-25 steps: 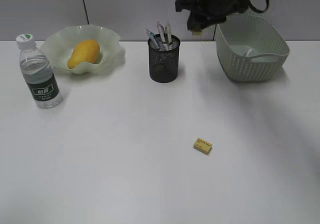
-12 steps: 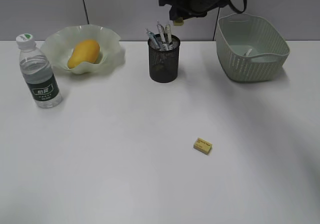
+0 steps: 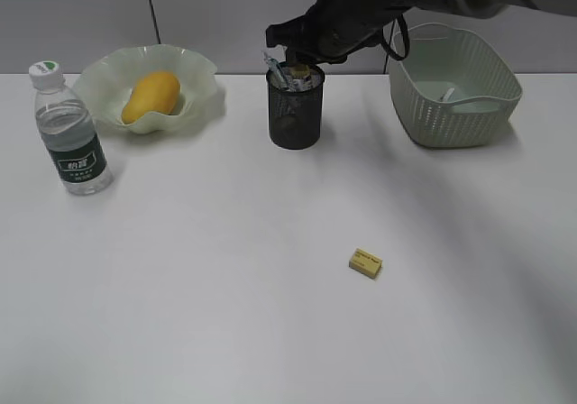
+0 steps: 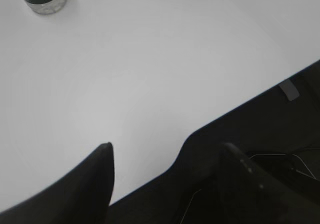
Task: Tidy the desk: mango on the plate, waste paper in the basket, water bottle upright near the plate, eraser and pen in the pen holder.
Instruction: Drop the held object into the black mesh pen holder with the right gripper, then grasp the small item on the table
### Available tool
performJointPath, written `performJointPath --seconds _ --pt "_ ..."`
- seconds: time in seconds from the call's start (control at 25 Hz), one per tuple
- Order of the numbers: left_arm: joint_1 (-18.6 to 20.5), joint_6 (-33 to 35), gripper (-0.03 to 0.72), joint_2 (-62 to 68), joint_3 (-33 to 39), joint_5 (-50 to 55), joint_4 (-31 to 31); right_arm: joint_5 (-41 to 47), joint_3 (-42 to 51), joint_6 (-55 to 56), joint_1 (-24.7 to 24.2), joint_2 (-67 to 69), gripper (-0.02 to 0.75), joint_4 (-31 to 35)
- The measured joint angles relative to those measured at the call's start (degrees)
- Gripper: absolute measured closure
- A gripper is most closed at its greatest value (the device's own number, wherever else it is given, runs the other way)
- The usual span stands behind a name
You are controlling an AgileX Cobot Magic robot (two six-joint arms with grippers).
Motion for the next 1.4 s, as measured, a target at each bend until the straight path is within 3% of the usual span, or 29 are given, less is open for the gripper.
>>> performJointPath --seconds 0.16,0.36,0.48,0.88,1.2,1.4 --pt "0.00 0.00 0.197 0.00 0.00 0.00 0.00 0.00 -1.05 -0.17 0.00 0.99 0.509 0.00" --pt "0.00 0.00 0.197 0.00 0.00 0.00 0.00 2.06 -3.13 -1.79 0.00 1.11 0.307 -0.05" --pt "0.00 0.00 0.197 0.00 0.00 0.00 0.00 7.27 -5.80 -3.96 0.00 1.11 0.255 -0.05" --pt "0.00 0.00 0.197 0.00 0.00 0.00 0.00 31.92 -18.36 -5.14 0.00 0.78 0.238 -0.05" --pt "0.00 0.00 0.197 0.00 0.00 0.00 0.00 40.50 -17.68 -4.65 0.00 -6.38 0.238 -0.05" --pt "0.00 0.00 0.197 0.00 0.00 0.00 0.00 43.07 -9.90 -4.58 0.00 -13.44 0.238 -0.29"
